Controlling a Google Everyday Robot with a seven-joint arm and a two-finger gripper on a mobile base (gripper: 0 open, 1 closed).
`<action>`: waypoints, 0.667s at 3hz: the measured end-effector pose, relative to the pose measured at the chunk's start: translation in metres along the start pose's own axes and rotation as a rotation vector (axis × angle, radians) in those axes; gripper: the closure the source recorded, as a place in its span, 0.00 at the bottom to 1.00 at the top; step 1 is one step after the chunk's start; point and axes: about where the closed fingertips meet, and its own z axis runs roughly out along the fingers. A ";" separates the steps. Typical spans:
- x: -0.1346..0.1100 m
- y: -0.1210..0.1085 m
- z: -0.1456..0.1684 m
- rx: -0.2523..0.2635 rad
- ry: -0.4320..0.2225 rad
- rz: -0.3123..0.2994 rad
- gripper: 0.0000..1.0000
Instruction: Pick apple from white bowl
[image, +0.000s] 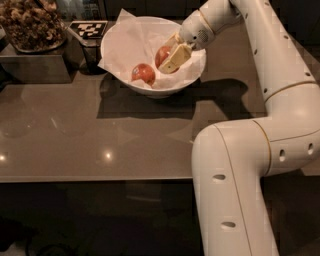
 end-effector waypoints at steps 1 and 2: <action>-0.030 0.024 -0.032 -0.015 -0.125 0.011 1.00; -0.055 0.045 -0.057 -0.030 -0.201 0.025 1.00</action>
Offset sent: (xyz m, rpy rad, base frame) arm -0.1252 -0.0535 0.1139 0.1553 0.2071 0.2058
